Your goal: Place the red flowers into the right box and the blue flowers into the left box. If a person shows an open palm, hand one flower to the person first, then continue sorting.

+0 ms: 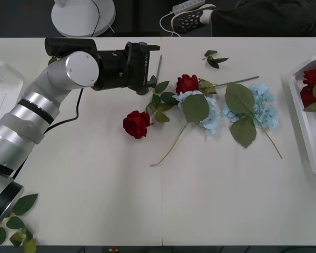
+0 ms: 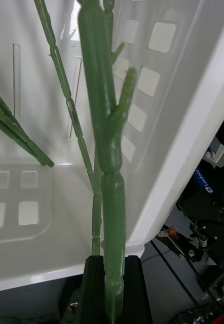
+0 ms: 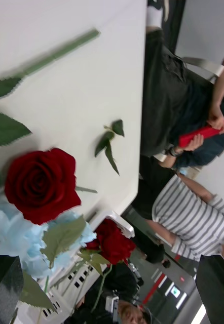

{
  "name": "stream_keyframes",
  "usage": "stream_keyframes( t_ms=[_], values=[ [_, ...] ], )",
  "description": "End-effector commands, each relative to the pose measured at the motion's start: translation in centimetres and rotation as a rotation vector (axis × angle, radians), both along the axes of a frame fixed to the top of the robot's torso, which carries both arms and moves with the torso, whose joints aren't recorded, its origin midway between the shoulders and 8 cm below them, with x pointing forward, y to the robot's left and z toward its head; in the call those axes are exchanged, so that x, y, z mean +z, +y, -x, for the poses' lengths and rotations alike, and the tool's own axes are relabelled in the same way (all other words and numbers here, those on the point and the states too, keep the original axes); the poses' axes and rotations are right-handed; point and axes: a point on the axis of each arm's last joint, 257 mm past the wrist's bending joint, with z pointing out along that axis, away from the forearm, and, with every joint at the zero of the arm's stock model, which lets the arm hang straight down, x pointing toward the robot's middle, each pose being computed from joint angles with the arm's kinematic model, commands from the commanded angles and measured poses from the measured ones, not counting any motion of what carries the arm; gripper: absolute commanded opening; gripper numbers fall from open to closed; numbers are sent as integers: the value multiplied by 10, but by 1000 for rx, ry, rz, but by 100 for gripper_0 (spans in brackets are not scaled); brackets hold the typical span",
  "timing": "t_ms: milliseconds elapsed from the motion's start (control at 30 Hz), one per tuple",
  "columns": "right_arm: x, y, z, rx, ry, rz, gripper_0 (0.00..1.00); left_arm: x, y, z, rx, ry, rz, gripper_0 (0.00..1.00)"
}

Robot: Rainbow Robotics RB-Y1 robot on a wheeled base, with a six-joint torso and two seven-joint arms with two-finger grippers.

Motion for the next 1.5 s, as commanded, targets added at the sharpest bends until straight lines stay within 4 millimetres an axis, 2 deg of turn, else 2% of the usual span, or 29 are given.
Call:
stream_keyframes(
  t_ms=[33,100,167,233,267,400,600,700,767,867,933,1033,1267,1400,1500],
  values=[
    [-4,1,-6,-7,-21,3,2,44,8,-19,121,145,25,100],
    [-7,2,-6,-7,-19,5,9,46,11,-17,164,229,38,100],
    [-8,4,-7,-13,-22,-1,25,50,17,-14,213,320,57,100],
    [-5,6,-9,-25,-37,-18,49,53,22,-11,267,412,106,100],
    [-4,7,-9,-34,-43,-30,58,53,22,-10,290,448,126,100],
    [5,13,-9,-55,-57,-70,75,39,26,-8,377,579,179,100],
    [35,41,-7,-88,-55,-174,81,4,34,-16,522,698,171,100],
    [53,71,-5,-130,-45,-258,84,-14,32,-17,568,749,148,100],
    [63,93,-5,-170,-40,-310,86,-22,27,-14,578,790,148,100],
    [81,138,-10,-243,-37,-407,88,-31,19,-8,589,862,181,100],
    [86,161,-13,-267,-33,-454,88,-37,16,-6,593,882,180,100],
    [97,208,-24,-336,-34,-551,89,-53,9,2,600,891,135,100],
    [99,302,-54,-488,-13,-787,91,-89,3,14,624,884,39,100],
    [91,333,-73,-480,-22,-819,93,-106,2,18,633,873,6,100],
    [75,354,-86,-452,-28,-806,93,-123,3,24,636,877,-17,100]
  ],
)
